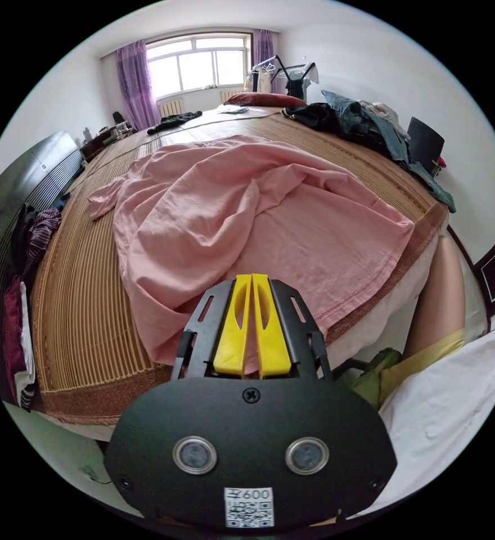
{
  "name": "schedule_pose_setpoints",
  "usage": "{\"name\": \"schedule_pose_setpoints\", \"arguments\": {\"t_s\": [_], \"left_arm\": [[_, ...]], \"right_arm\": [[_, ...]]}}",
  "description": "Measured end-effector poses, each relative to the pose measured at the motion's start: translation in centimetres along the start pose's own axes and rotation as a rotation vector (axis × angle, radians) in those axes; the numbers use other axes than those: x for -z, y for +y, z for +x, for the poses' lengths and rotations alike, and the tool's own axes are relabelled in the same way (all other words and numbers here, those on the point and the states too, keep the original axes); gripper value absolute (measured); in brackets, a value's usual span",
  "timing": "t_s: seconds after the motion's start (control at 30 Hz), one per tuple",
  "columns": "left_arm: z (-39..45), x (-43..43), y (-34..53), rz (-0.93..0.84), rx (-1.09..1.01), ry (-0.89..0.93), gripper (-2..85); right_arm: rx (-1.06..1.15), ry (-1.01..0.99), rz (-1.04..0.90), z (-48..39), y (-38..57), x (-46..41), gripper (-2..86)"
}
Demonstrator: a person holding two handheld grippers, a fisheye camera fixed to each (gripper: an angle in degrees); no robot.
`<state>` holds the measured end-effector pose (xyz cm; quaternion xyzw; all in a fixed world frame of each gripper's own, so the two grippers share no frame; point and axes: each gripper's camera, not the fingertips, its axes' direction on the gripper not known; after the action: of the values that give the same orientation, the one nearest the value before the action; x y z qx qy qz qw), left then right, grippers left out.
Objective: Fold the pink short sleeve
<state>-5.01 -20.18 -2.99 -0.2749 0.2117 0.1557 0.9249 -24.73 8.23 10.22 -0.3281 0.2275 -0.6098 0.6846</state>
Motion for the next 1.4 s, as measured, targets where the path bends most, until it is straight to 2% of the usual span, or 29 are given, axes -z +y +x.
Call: {"name": "schedule_pose_setpoints", "arguments": {"t_s": [0.13, 0.3, 0.4, 0.47, 0.6, 0.67, 0.73, 0.77, 0.83, 0.93, 1.03, 1.13, 1.23, 1.4], "left_arm": [[-0.4, 1.5, -0.3, 0.016, 0.014, 0.000, 0.3], [-1.0, 3.9, -1.3, 0.027, 0.031, 0.025, 0.5], [-1.0, 5.6, -1.4, 0.050, 0.052, 0.023, 0.6], [-1.0, 6.3, -1.5, 0.047, 0.058, -0.006, 0.8], [-1.7, 9.7, -2.3, 0.100, 0.113, -0.136, 2.0], [-2.6, 10.9, -3.2, 0.087, 0.140, -0.159, 4.2], [-3.3, 10.6, -4.4, -0.017, 0.090, -0.136, 10.9], [-3.4, 10.3, -4.6, -0.044, 0.076, -0.129, 11.7], [-2.9, 8.7, -4.8, -0.130, -0.004, -0.168, 12.9], [-3.7, 9.8, -5.2, -0.095, 0.008, -0.098, 9.7], [-6.4, 13.3, -5.0, -0.028, 0.090, -0.009, 3.9], [-8.9, 18.3, -3.5, 0.066, 0.152, 0.108, 2.6], [-10.0, 23.0, -1.1, 0.143, 0.190, 0.070, 1.9], [-9.1, 25.5, 0.6, 0.139, 0.174, 0.020, 1.5]], "right_arm": [[-0.030, 0.012, 0.098, 1.0, 3.0, 0.4, -0.9], [0.085, -0.055, 0.143, 1.5, 2.6, -0.5, -0.9], [0.082, -0.130, 0.280, 1.4, 3.3, -2.8, -0.8], [-0.017, -0.268, 0.391, 2.5, 3.9, -6.1, -0.8], [-0.416, -0.747, 0.495, 5.8, 6.9, -20.1, -0.6], [-0.561, -0.961, 0.592, 6.9, 10.6, -26.0, -0.3], [-0.656, -1.195, 0.565, 8.3, 14.2, -32.3, 1.9], [-0.670, -1.197, 0.546, 8.5, 14.9, -33.2, 3.1], [-0.673, -1.072, 0.509, 9.0, 17.1, -34.7, 8.1], [-0.601, -0.894, 0.434, 9.6, 17.9, -34.4, 5.1], [-0.637, -0.880, 0.469, 13.3, 21.3, -33.2, 0.6], [-0.755, -0.909, 0.546, 18.6, 27.6, -31.3, -0.6], [-0.806, -0.868, 0.601, 22.5, 33.1, -28.6, -0.8], [-0.840, -0.882, 0.662, 25.8, 39.0, -24.6, -0.8]]}}
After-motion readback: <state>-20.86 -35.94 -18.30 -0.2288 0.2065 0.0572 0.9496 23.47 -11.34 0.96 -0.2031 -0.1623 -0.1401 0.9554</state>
